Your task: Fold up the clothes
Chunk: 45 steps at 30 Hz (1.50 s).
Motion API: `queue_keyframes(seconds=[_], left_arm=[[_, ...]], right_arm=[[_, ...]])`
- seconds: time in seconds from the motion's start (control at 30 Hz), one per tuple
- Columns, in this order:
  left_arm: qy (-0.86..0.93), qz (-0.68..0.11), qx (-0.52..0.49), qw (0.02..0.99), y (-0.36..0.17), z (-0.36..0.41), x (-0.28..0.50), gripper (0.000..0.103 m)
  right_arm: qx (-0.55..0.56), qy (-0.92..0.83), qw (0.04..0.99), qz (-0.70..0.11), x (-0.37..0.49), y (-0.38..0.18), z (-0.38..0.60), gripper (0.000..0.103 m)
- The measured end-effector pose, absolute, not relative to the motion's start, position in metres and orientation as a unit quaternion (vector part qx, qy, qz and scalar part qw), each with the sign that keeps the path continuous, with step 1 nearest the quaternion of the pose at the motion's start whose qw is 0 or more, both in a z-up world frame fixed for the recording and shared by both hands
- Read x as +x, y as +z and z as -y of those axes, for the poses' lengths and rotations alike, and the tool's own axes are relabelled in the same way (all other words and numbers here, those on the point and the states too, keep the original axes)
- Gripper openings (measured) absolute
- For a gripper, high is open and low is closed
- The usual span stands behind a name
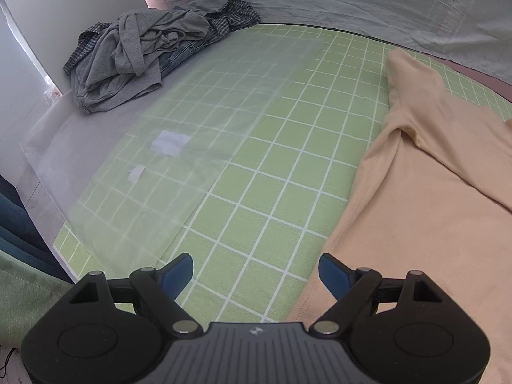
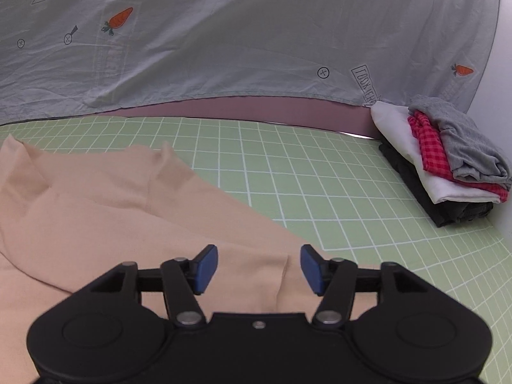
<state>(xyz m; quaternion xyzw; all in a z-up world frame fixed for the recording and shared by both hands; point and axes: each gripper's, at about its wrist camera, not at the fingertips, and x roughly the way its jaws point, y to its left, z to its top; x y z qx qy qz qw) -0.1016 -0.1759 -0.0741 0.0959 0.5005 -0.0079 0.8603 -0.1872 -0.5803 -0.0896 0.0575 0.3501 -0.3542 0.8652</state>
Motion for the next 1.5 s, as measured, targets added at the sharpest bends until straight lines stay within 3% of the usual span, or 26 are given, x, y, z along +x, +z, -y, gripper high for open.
queue_keyframes(seconds=[0.07, 0.1, 0.13, 0.63, 1.0, 1.07, 1.17, 1.23, 1.37, 1.5], left_arm=[[-0.01, -0.498, 0.085, 0.863, -0.075, 0.166, -0.102, 0.086], [-0.015, -0.498, 0.083, 0.863, -0.076, 0.16, -0.1, 0.086], [-0.021, -0.497, 0.081, 0.864, -0.078, 0.155, -0.098, 0.086], [-0.216, -0.463, 0.113, 0.852, -0.068, 0.082, -0.036, 0.087], [-0.234, -0.465, 0.147, 0.841, -0.075, 0.027, -0.019, 0.087], [-0.231, -0.469, 0.148, 0.84, -0.077, 0.019, -0.017, 0.087], [-0.224, -0.472, 0.145, 0.84, -0.077, 0.007, -0.014, 0.087], [-0.221, -0.474, 0.141, 0.841, -0.077, 0.002, -0.013, 0.087], [-0.214, -0.477, 0.131, 0.842, -0.077, -0.003, -0.009, 0.087], [-0.214, -0.481, 0.124, 0.841, -0.078, 0.0, -0.009, 0.087]], right_arm=[[0.067, -0.347, 0.87, -0.342, -0.185, -0.087, 0.559, 0.085], [0.07, -0.347, 0.871, -0.34, -0.183, -0.086, 0.543, 0.099], [0.073, -0.346, 0.872, -0.338, -0.182, -0.086, 0.528, 0.103], [0.115, -0.334, 0.885, -0.304, -0.161, -0.081, 0.302, 0.103], [0.097, -0.308, 0.88, -0.349, -0.119, -0.114, 0.209, 0.103], [0.101, -0.305, 0.877, -0.356, -0.116, -0.116, 0.207, 0.098], [0.105, -0.3, 0.874, -0.367, -0.111, -0.12, 0.203, 0.08], [0.108, -0.297, 0.872, -0.374, -0.108, -0.123, 0.201, 0.059], [0.115, -0.291, 0.867, -0.388, -0.102, -0.128, 0.196, 0.038], [0.108, -0.27, 0.87, -0.397, -0.101, -0.13, 0.192, 0.009]])
